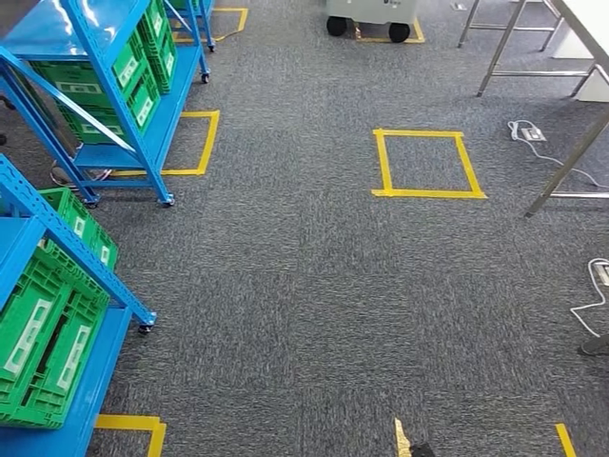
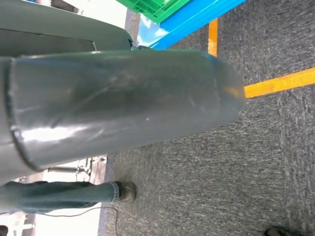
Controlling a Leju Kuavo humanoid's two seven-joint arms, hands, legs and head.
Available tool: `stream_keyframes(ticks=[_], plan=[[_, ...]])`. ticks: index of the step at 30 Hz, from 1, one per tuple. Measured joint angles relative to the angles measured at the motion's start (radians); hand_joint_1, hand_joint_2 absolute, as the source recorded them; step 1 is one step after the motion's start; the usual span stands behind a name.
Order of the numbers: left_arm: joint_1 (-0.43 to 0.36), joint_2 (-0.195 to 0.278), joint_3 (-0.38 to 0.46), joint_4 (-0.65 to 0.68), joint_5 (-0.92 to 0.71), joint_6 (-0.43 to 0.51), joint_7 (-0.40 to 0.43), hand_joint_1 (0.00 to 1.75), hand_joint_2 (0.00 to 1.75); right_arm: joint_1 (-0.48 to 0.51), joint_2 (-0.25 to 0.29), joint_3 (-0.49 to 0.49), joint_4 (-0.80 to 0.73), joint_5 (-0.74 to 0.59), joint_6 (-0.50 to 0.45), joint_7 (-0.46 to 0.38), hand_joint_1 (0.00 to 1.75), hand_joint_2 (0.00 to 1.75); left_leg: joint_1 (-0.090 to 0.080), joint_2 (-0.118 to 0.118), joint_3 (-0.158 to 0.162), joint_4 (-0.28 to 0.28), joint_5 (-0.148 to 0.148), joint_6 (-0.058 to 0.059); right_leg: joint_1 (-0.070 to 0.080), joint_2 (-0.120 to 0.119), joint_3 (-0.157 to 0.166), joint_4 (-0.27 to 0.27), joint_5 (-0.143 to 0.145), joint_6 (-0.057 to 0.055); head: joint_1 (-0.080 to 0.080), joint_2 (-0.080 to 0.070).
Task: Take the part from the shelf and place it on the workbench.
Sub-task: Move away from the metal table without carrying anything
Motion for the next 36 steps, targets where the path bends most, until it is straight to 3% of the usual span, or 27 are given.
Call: stream_keyframes(ticks=[1, 2, 4, 5, 6, 8, 10, 12, 14, 15, 16, 17, 19, 21, 23, 25, 27, 29, 31, 32, 33, 34, 36], plan=[[0.001, 0.0, 0.0, 0.0, 0.0, 0.0, 0.0, 0.0, 0.0, 0.002, 0.0, 0.002, 0.0, 0.001, 0.0, 0.001, 0.0, 0.0, -0.001, -0.006, 0.0, 0.001, 0.0, 0.0, 0.0, 0.0, -0.019, 0.035, -0.005, -0.001, 0.0, 0.0], [0.001, 0.0, 0.0, 0.0, 0.0, 0.0, 0.0, 0.0, 0.0, 0.003, 0.0, 0.003, 0.0, 0.002, 0.0, 0.002, 0.0, 0.0, -0.001, -0.015, 0.001, 0.001, 0.0, -0.001, 0.0, 0.0, -0.019, 0.028, 0.012, -0.002, 0.0, 0.0], [0.001, -0.001, 0.0, 0.0, -0.001, -0.001, 0.0, 0.0, 0.0, 0.004, 0.0, 0.006, 0.0, 0.007, 0.0, 0.004, 0.0, 0.0, 0.0, -0.035, 0.003, 0.003, -0.002, -0.006, -0.002, 0.018, 0.037, -0.094, 0.085, -0.007, 0.001, 0.0], [0.0, -0.002, 0.0, 0.0, -0.002, -0.002, 0.0, 0.0, 0.0, 0.004, 0.0, 0.007, 0.0, 0.012, -0.001, 0.007, 0.0, 0.0, -0.001, -0.045, 0.003, 0.005, -0.003, -0.011, -0.004, 0.044, 0.071, -0.165, 0.111, -0.009, 0.0, 0.0], [-0.001, -0.003, 0.0, 0.0, -0.003, -0.002, 0.001, 0.0, 0.0, 0.004, 0.0, 0.009, 0.0, 0.018, -0.002, 0.01, 0.0, 0.0, -0.002, -0.055, 0.001, 0.007, -0.003, -0.017, -0.006, 0.065, 0.099, -0.217, 0.127, -0.012, 0.0, 0.0], [-0.002, -0.004, 0.0, 0.0, -0.005, -0.003, 0.002, 0.0, 0.0, 0.005, 0.0, 0.013, 0.0, 0.029, -0.008, 0.018, 0.0, 0.0, 0.001, -0.074, -0.006, 0.01, -0.001, -0.032, -0.005, 0.086, 0.118, -0.247, 0.125, -0.016, -0.001, 0.0], [0.0, -0.004, 0.0, 0.0, -0.006, -0.003, 0.002, 0.0, 0.0, 0.005, 0.0, 0.016, 0.0, 0.037, -0.014, 0.024, 0.0, 0.0, 0.006, -0.087, -0.011, 0.012, 0.0, -0.045, -0.002, 0.063, 0.123, -0.25, 0.129, -0.025, -0.001, 0.0], [0.0, -0.004, 0.0, 0.0, -0.008, -0.003, 0.003, 0.0, 0.0, 0.005, -0.001, 0.019, 0.0, 0.043, -0.02, 0.027, 0.0, 0.0, 0.007, -0.055, -0.031, 0.052, -0.028, -0.057, -0.004, 0.037, 0.127, -0.258, 0.133, -0.038, -0.007, 0.0], [-0.003, -0.004, 0.0, 0.0, -0.008, -0.003, 0.003, 0.0, 0.0, 0.006, -0.002, 0.021, 0.0, 0.046, -0.023, 0.029, 0.0, 0.0, 0.01, -0.006, -0.088, 0.169, -0.091, -0.068, -0.002, 0.007, 0.13, -0.261, 0.131, -0.046, -0.013, 0.0], [-0.004, -0.004, 0.0, 0.0, -0.009, -0.003, 0.003, 0.0, 0.0, 0.007, -0.002, 0.022, 0.0, 0.046, -0.023, 0.03, 0.0, 0.0, 0.013, 0.005, -0.121, 0.235, -0.118, -0.072, 0.0, -0.009, 0.13, -0.26, 0.129, -0.048, -0.014, 0.0], [-0.003, -0.004, 0.0, 0.0, -0.009, -0.003, 0.003, 0.0, 0.0, 0.009, -0.002, 0.022, 0.0, 0.046, -0.022, 0.03, 0.0, 0.0, 0.016, 0.009, -0.145, 0.282, -0.13, -0.076, 0.0, -0.024, 0.131, -0.26, 0.127, -0.048, -0.014, 0.0], [-0.002, -0.003, 0.0, 0.0, -0.009, -0.004, 0.003, 0.0, 0.0, 0.01, -0.002, 0.022, 0.0, 0.046, -0.022, 0.03, 0.0, 0.0, 0.018, 0.011, -0.152, 0.294, -0.122, -0.079, 0.0, -0.038, 0.133, -0.26, 0.125, -0.048, -0.014, 0.0], [0.002, -0.003, 0.0, 0.0, -0.01, -0.006, 0.003, 0.0, 0.0, 0.01, -0.002, 0.022, 0.0, 0.045, -0.02, 0.03, 0.0, 0.0, 0.021, 0.026, -0.108, 0.208, -0.056, -0.079, 0.0, -0.063, 0.141, -0.26, 0.119, -0.045, -0.014, 0.0], [0.0, -0.002, 0.0, 0.0, -0.011, -0.006, 0.003, 0.0, 0.0, 0.009, -0.002, 0.022, 0.0, 0.045, -0.02, 0.03, 0.0, 0.0, 0.014, 0.071, -0.041, 0.076, -0.003, -0.072, 0.004, -0.084, 0.151, -0.259, 0.111, -0.037, -0.015, 0.0], [-0.004, -0.002, 0.0, 0.0, -0.011, -0.006, 0.003, 0.0, 0.0, 0.008, -0.002, 0.022, 0.0, 0.045, -0.02, 0.03, 0.0, 0.0, 0.006, 0.099, -0.016, 0.022, 0.001, -0.061, 0.01, -0.105, 0.156, -0.258, 0.103, -0.026, -0.014, 0.0], [-0.002, -0.002, 0.0, 0.0, -0.011, -0.007, 0.003, 0.0, 0.0, 0.005, -0.002, 0.023, 0.0, 0.045, -0.019, 0.03, 0.0, 0.0, 0.006, 0.081, -0.017, 0.017, -0.001, -0.049, 0.011, -0.122, 0.161, -0.259, 0.096, -0.015, -0.013, 0.0], [0.001, -0.002, 0.0, 0.0, -0.011, -0.007, 0.003, 0.0, 0.0, 0.002, -0.002, 0.023, 0.0, 0.046, -0.019, 0.031, 0.0, 0.0, 0.01, 0.06, -0.014, 0.01, 0.003, -0.036, 0.008, -0.085, 0.148, -0.226, 0.07, -0.007, -0.01, 0.0], [-0.002, -0.003, 0.0, 0.0, -0.011, -0.008, 0.004, 0.0, 0.0, 0.002, -0.002, 0.023, 0.0, 0.046, -0.019, 0.031, 0.0, 0.0, 0.012, 0.037, -0.012, 0.007, 0.005, -0.027, 0.007, -0.025, 0.09, -0.106, 0.011, -0.005, -0.004, 0.0], [-0.004, -0.004, 0.0, 0.0, -0.011, -0.009, 0.004, 0.0, 0.0, 0.007, -0.002, 0.023, 0.0, 0.047, -0.02, 0.032, 0.0, 0.0, 0.01, 0.008, -0.011, 0.007, 0.004, -0.023, 0.008, -0.005, 0.015, 0.028, -0.03, -0.007, -0.002, 0.0], [-0.003, -0.005, 0.0, 0.0, -0.011, -0.009, 0.004, 0.0, 0.0, 0.009, -0.002, 0.023, 0.0, 0.048, -0.02, 0.034, 0.0, 0.0, 0.009, -0.007, -0.01, 0.008, 0.003, -0.023, 0.008, -0.003, -0.005, 0.05, -0.023, -0.008, -0.001, 0.0], [-0.002, -0.005, 0.0, 0.0, -0.011, -0.009, 0.004, 0.0, 0.0, 0.01, -0.002, 0.023, 0.0, 0.049, -0.021, 0.035, 0.0, 0.0, 0.009, -0.023, -0.008, 0.008, 0.003, -0.023, 0.008, -0.001, -0.006, 0.03, 0.006, -0.01, -0.001, 0.0], [-0.001, -0.005, 0.0, 0.0, -0.011, -0.009, 0.004, 0.0, 0.0, 0.011, -0.002, 0.024, 0.0, 0.05, -0.021, 0.036, 0.0, 0.0, 0.009, -0.038, -0.005, 0.008, 0.002, -0.025, 0.008, 0.007, 0.013, -0.026, 0.049, -0.013, -0.001, 0.0], [-0.002, -0.006, 0.0, 0.0, -0.011, -0.009, 0.004, 0.0, 0.0, 0.011, -0.002, 0.024, 0.0, 0.051, -0.021, 0.037, 0.0, 0.0, 0.009, -0.065, -0.003, 0.011, -0.001, -0.031, 0.003, 0.052, 0.066, -0.164, 0.119, -0.017, -0.001, 0.0]])
